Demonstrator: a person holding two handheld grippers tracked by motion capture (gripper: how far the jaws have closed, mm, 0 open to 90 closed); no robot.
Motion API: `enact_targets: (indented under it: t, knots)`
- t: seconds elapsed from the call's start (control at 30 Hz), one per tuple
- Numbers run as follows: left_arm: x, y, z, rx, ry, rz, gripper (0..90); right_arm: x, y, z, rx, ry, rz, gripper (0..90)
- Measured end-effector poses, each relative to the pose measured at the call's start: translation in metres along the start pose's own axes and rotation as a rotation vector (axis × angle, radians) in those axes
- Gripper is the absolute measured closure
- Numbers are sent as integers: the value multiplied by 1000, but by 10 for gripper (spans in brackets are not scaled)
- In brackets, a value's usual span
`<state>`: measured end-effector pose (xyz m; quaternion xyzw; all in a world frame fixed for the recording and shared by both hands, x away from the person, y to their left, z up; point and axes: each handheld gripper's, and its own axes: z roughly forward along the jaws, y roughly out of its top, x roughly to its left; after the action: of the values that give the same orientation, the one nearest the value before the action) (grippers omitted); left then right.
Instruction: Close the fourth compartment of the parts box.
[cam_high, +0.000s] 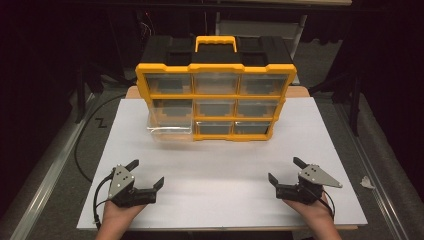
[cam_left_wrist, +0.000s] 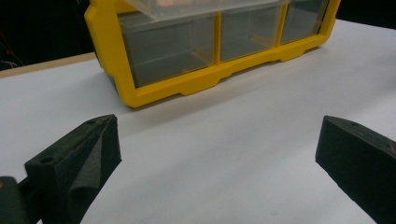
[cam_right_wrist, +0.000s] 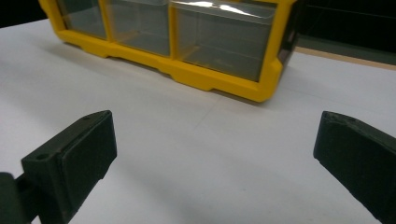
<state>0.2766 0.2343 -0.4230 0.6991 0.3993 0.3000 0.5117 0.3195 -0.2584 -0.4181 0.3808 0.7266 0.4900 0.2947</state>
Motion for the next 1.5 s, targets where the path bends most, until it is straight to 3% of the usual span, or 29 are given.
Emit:
enact_targets:
  t: [0.2,0.63,0.83,1.1,1.4,1.43,1.5]
  knots:
    - [3,-2,3,4,0,-16,7,-9,-5,2,2,-13,42,6]
    - [7,-3,2,-6,-12,-37,6,-11,-6,6,16,-32,39,6]
    - [7,-3,2,-3,-13,-37,6,-12,-4,4,-32,-27,66,6]
    - [12,-3,0,-5,-9,-85,23,-12,-3,5,-31,-36,71,7]
    - [7,-2,0,5,-2,-43,77,-12,-5,7,-16,-34,77,8]
    - [5,-2,-2,-12,8,-29,151,-12,-5,7,-15,-33,77,8]
    - [4,-2,-3,-21,12,-28,171,-12,-5,7,-12,-31,79,8]
